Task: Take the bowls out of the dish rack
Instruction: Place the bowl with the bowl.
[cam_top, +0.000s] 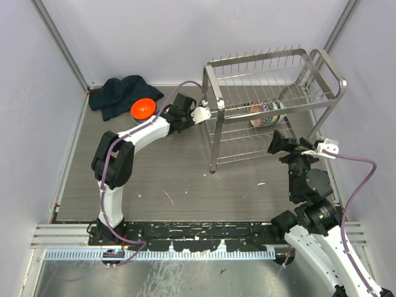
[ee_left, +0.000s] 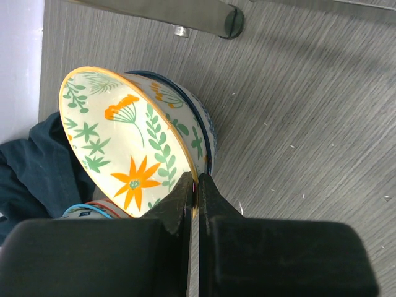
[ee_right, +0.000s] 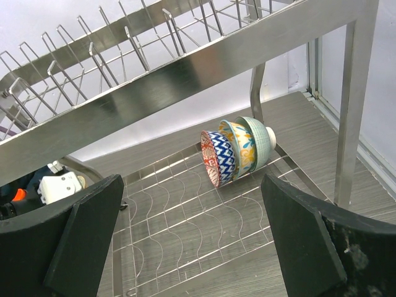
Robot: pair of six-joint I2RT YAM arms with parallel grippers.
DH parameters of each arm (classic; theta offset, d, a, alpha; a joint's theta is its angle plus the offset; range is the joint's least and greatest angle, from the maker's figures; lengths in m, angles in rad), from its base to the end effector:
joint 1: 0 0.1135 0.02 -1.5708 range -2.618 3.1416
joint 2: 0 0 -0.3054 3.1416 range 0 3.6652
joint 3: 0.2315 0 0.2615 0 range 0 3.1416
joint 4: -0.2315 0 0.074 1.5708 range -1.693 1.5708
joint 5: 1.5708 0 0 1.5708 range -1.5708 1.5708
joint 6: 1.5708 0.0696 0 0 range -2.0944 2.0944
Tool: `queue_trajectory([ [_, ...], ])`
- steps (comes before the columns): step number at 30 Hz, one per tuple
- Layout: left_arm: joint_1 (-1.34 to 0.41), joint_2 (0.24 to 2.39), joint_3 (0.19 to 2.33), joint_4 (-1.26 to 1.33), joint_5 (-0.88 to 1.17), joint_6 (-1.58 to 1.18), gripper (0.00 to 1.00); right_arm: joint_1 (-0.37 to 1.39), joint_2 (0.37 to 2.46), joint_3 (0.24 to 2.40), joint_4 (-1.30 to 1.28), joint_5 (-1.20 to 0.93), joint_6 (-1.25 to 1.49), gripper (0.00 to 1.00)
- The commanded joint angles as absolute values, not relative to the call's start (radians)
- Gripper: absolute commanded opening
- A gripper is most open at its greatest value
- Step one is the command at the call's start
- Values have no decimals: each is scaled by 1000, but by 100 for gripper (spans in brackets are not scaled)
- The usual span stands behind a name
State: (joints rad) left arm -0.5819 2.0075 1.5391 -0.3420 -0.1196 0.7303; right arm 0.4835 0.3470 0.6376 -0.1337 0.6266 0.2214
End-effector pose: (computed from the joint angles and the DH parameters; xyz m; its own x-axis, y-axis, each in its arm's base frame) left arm 0.4239 -0.2690 0.2252 -0.1327 0.8801 -0.4558 0.7591 0.3859 0.5242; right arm 0.0971 0.0049 0.3681 0.1649 0.2875 -0.9435 0.1025 0.9464 0.3063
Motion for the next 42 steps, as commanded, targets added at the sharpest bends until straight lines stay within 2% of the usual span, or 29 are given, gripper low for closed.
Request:
queue_trajectory([
  [1,-594,2028,1562,-302,-170,744,7,489,340,651,-82,623,229,100],
  [12,-594,2046,1582,-324,-218,739,8,489,343,650,-81,623,230,100],
  [31,-595,2011,1560,-320,-228,702,41,489,343,648,-80,622,232,100],
  [42,-611,1912,1499,-261,-322,644,44,489,353,647,-74,617,233,100],
])
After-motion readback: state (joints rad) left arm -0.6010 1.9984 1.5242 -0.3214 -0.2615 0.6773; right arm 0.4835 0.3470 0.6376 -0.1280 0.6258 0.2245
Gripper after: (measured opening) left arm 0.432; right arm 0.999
